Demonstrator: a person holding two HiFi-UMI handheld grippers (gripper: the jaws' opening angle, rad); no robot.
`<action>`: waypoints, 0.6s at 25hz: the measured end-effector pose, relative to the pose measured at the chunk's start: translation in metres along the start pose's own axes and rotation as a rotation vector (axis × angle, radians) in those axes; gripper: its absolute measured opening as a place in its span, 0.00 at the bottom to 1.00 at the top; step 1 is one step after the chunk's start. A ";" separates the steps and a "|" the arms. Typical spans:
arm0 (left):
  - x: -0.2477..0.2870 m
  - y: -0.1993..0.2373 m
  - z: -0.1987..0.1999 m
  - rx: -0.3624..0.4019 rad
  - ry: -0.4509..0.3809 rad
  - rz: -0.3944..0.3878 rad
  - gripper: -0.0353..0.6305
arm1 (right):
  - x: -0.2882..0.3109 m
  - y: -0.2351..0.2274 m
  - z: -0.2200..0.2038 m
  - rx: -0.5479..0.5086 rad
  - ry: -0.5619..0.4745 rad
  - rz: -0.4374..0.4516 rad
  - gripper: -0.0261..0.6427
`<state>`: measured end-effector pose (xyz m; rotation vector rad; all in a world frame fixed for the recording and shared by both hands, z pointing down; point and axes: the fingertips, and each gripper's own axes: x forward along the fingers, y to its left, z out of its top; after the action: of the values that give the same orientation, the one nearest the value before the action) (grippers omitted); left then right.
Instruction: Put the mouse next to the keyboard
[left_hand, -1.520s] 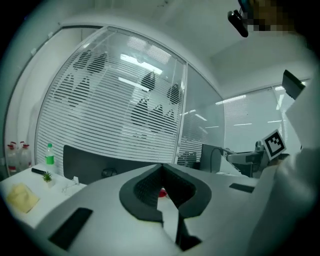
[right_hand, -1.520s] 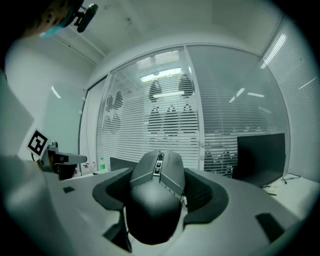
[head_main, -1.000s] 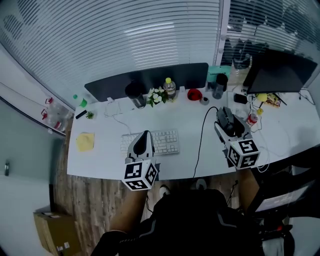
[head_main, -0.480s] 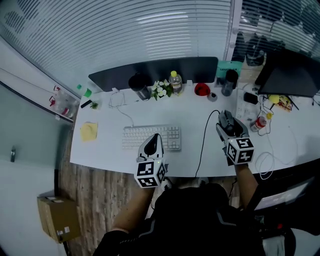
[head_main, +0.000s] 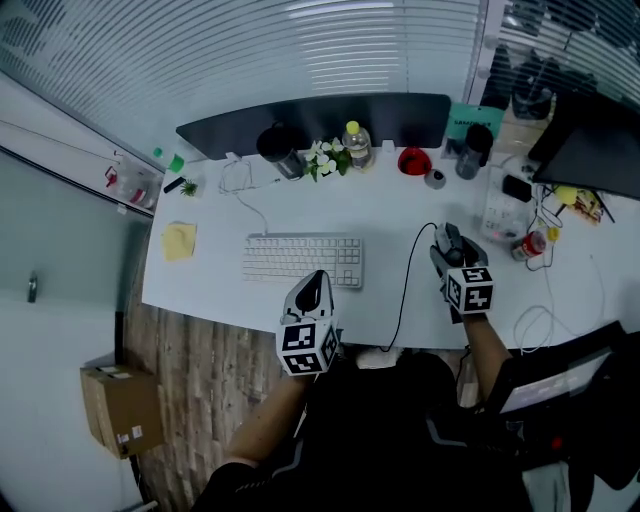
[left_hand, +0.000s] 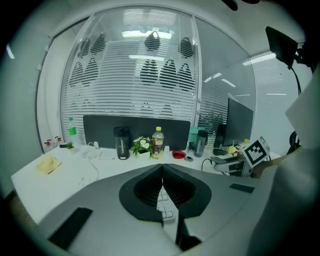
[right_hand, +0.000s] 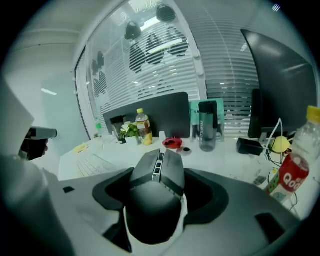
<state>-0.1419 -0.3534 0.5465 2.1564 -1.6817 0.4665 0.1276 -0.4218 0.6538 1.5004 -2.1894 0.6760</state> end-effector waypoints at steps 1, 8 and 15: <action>-0.001 0.001 -0.003 0.002 0.007 0.007 0.10 | 0.005 0.000 -0.006 -0.001 0.016 0.003 0.49; -0.002 0.012 -0.020 0.015 0.050 0.048 0.10 | 0.036 -0.011 -0.039 -0.021 0.100 -0.011 0.49; -0.005 0.025 -0.025 0.014 0.062 0.086 0.10 | 0.055 -0.018 -0.068 -0.022 0.166 -0.039 0.49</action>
<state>-0.1685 -0.3432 0.5678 2.0634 -1.7478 0.5646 0.1293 -0.4281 0.7428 1.4186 -2.0323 0.7345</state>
